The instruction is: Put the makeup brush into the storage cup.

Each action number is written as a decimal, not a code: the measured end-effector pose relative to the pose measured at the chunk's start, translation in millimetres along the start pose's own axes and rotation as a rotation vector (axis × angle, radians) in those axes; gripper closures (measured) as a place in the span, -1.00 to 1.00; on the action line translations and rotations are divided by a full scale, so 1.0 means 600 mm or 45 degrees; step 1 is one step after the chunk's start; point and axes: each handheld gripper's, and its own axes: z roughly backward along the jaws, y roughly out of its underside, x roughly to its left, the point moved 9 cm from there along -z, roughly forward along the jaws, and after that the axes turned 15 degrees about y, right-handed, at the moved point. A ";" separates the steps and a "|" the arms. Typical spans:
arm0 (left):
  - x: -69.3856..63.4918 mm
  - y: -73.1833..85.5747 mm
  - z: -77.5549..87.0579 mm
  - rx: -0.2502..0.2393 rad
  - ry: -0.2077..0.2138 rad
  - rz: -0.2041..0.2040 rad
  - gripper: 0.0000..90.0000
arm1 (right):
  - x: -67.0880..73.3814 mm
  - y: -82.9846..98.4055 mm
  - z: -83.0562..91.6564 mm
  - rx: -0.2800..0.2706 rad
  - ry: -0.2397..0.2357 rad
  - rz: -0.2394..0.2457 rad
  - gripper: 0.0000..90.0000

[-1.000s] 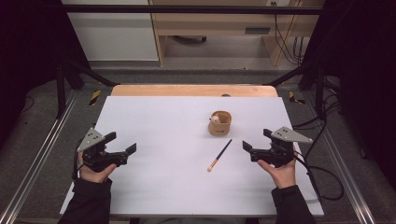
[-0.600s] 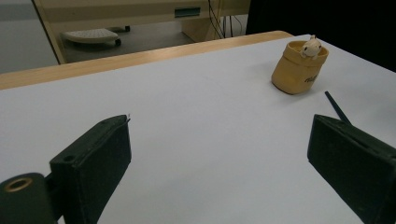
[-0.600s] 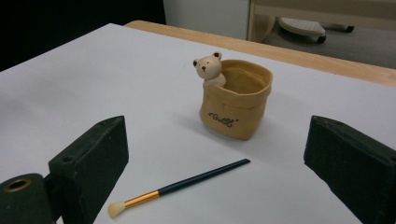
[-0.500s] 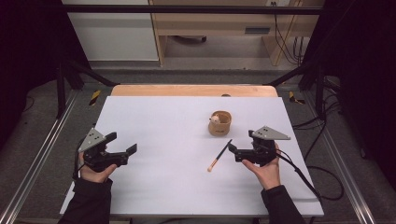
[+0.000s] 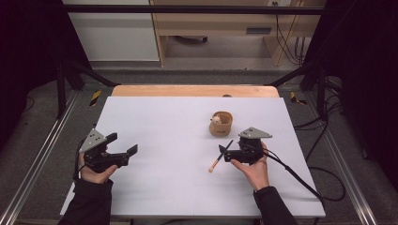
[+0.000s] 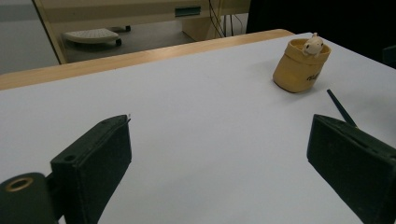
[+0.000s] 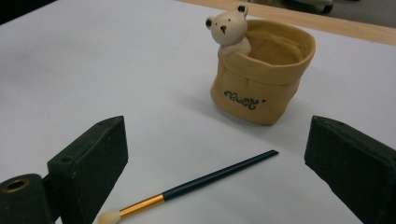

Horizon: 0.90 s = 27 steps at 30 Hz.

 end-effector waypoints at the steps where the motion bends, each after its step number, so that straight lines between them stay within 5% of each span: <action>1: 0.000 0.000 0.000 0.000 -0.001 0.000 -0.86 | 0.000 0.000 0.000 0.000 0.000 0.000 -0.86; 13: -0.001 0.000 -0.001 0.003 -0.004 -0.006 -0.87 | 0.021 0.028 -0.050 0.094 0.034 0.000 -0.83; 27: 0.000 0.000 0.000 0.003 -0.007 -0.005 -0.86 | 0.029 0.076 -0.076 0.231 0.092 0.085 -0.77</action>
